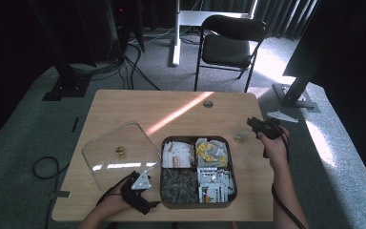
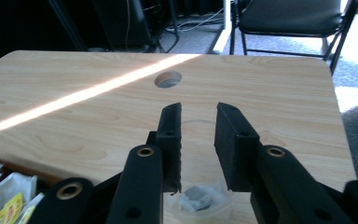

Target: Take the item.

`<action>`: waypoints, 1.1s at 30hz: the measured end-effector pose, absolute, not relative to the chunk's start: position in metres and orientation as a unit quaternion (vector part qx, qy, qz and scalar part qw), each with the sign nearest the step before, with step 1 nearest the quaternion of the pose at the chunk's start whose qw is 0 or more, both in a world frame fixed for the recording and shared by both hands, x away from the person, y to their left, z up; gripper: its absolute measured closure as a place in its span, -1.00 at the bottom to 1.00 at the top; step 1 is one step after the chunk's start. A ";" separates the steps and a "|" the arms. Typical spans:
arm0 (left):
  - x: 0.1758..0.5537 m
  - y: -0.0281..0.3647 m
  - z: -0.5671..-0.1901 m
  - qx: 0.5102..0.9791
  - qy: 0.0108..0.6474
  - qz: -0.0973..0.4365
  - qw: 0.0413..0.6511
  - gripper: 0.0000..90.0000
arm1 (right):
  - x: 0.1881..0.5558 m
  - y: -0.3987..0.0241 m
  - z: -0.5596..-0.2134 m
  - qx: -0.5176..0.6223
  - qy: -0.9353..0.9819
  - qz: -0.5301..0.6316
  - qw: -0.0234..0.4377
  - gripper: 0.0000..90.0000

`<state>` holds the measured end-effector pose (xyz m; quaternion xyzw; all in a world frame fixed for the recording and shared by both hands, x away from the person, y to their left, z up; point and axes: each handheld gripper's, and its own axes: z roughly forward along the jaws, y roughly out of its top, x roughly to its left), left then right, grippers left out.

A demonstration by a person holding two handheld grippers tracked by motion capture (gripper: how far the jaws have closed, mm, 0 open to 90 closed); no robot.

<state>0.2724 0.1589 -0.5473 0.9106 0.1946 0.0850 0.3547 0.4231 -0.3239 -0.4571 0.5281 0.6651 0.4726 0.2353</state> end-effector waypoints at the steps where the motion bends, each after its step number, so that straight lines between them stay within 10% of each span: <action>1: 0.272 0.159 -0.547 0.911 0.195 0.085 0.355 -0.97 | 0.422 -0.324 -0.457 0.527 0.666 0.474 0.235 0.52; 33: 0.272 0.159 -0.547 0.911 0.194 0.085 0.354 -0.97 | 0.379 -0.316 -0.460 0.488 0.676 0.496 0.243 -0.27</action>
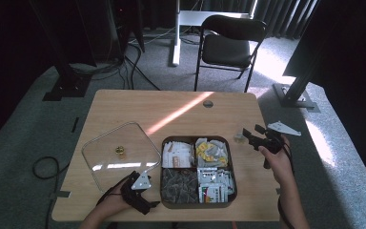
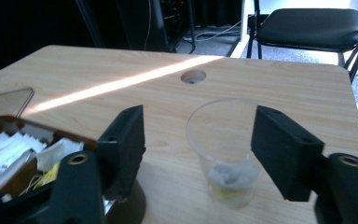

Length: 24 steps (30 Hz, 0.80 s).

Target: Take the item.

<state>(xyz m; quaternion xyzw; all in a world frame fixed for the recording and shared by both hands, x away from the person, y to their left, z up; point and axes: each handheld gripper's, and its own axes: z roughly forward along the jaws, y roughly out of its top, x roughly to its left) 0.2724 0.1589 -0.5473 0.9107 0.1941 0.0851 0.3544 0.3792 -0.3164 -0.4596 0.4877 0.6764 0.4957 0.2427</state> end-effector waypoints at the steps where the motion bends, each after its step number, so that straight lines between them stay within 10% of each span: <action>1: 0.272 0.159 -0.547 0.911 0.194 0.085 0.354 -0.97 | 0.377 -0.316 -0.461 0.485 0.680 0.495 0.241 -0.30; 24: 0.272 0.159 -0.547 0.910 0.196 0.086 0.354 -0.97 | 0.349 -0.310 -0.497 0.478 0.703 0.479 0.219 -0.57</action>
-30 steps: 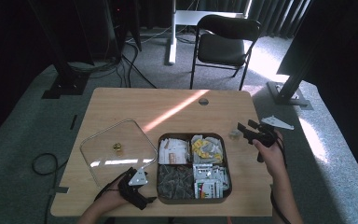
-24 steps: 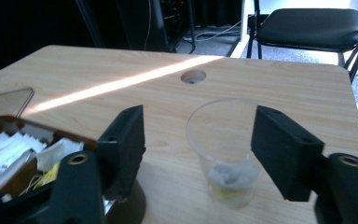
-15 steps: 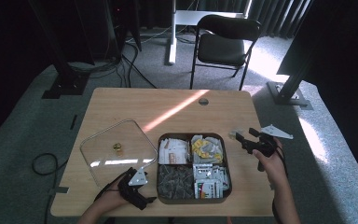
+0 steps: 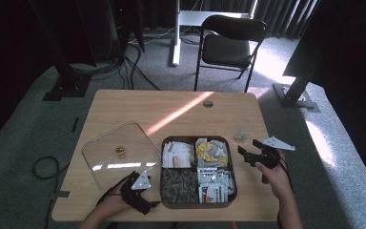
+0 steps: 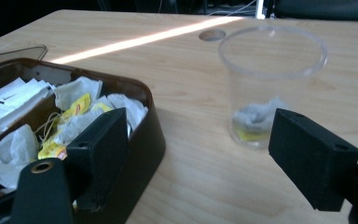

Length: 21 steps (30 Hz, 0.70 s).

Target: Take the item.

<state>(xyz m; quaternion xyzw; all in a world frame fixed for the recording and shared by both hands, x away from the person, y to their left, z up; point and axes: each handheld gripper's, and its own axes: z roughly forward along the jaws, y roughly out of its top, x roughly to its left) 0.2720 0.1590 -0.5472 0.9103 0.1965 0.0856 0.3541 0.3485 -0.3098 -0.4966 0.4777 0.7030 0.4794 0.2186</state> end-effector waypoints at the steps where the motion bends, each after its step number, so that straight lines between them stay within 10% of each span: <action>1: 0.272 0.159 -0.547 0.910 0.197 0.085 0.355 -0.97 | 0.348 -0.310 -0.499 0.479 0.702 0.479 0.218 -0.58; 21: 0.272 0.159 -0.547 0.910 0.198 0.086 0.354 -0.97 | 0.333 -0.311 -0.526 0.479 0.723 0.456 0.200 -0.61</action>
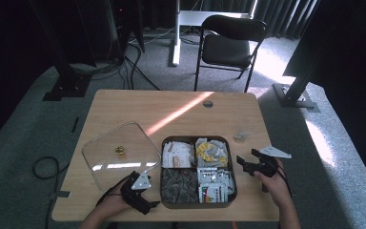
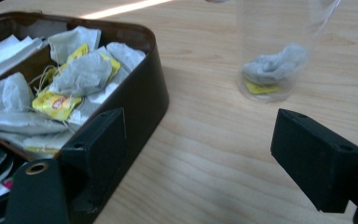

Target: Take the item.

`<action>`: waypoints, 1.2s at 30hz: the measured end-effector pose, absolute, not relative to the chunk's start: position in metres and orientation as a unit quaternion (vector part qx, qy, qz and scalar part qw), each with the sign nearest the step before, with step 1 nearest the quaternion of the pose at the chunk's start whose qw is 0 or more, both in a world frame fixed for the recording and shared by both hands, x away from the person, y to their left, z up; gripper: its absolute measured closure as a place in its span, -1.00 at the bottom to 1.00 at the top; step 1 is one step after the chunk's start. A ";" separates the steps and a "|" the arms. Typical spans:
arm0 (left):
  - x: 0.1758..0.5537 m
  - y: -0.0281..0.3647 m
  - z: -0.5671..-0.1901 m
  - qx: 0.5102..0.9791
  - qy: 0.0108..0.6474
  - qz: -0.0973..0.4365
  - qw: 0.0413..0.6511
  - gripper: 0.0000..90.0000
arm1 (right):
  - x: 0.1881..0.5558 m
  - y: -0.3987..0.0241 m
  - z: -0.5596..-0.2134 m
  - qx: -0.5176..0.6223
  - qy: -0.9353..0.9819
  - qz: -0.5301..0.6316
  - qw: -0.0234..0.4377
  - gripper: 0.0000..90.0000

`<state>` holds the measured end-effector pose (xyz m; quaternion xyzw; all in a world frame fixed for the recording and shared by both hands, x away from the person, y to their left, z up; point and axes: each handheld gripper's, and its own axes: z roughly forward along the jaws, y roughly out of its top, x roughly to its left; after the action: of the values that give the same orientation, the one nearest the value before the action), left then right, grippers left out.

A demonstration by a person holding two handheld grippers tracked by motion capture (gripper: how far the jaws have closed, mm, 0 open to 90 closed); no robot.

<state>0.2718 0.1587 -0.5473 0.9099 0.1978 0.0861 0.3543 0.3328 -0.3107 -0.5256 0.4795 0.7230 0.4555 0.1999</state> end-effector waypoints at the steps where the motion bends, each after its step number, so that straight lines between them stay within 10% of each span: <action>1: 0.272 0.159 -0.547 0.910 0.198 0.086 0.354 -0.97 | 0.332 -0.311 -0.527 0.480 0.724 0.454 0.198 -0.61; 36: 0.270 0.159 -0.547 0.909 0.203 0.089 0.354 -0.97 | 0.319 -0.292 -0.550 0.450 0.799 0.356 0.182 -0.70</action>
<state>0.2703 0.1585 -0.5474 0.9088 0.2030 0.0890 0.3536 0.3194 -0.2916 -0.5504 0.4496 0.7988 0.3560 0.1820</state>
